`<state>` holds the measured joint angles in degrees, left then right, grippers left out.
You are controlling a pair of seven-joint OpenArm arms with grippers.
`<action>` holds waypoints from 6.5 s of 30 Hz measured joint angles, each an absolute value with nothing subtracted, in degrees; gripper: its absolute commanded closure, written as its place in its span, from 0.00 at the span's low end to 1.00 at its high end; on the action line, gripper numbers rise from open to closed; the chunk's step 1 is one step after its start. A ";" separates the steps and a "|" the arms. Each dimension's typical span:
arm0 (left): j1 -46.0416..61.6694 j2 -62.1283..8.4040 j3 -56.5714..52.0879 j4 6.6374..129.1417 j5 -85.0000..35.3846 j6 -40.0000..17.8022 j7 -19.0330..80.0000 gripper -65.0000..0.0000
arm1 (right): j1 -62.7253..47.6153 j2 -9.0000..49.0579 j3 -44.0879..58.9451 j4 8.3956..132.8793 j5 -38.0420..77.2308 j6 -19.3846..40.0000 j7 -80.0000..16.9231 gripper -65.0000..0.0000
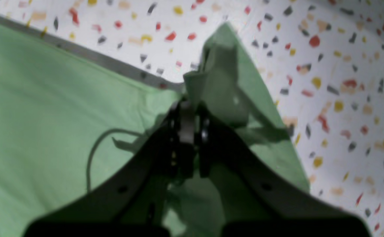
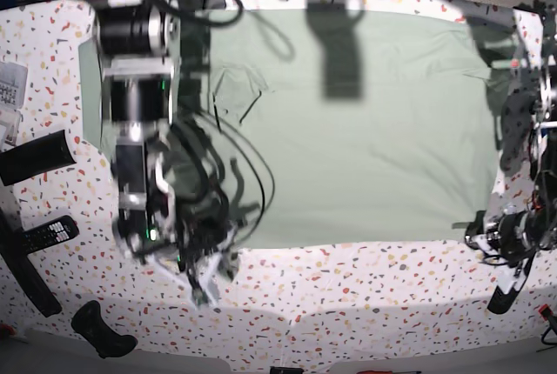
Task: Fold the T-shirt properly
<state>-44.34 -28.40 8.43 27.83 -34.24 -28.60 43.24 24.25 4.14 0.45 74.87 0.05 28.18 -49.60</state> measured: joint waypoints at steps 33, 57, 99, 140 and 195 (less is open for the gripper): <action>-11.90 -34.44 -3.86 73.25 -43.07 -29.23 51.51 1.00 | -9.43 4.14 0.45 120.27 -0.21 28.32 -53.47 1.00; -10.74 -34.46 -4.95 73.25 -44.86 -29.21 54.04 1.00 | -9.82 4.14 0.43 121.36 -0.16 27.88 -57.56 1.00; -7.16 -34.02 -4.95 73.41 -49.23 -29.21 66.46 1.00 | -21.93 4.14 0.43 129.23 0.05 24.64 -64.60 1.00; -2.70 -38.11 -4.95 73.47 -71.09 -39.48 74.65 0.98 | -23.49 4.14 0.45 129.23 0.05 24.62 -64.12 0.53; -2.85 -38.09 -4.95 73.56 -81.01 -39.51 78.28 0.98 | -8.29 -4.10 0.45 107.59 2.55 24.43 -63.53 0.68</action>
<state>-2.85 -38.09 -4.95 73.56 -81.01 -39.51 78.28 -8.29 -4.10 0.45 107.59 2.55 24.43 -63.53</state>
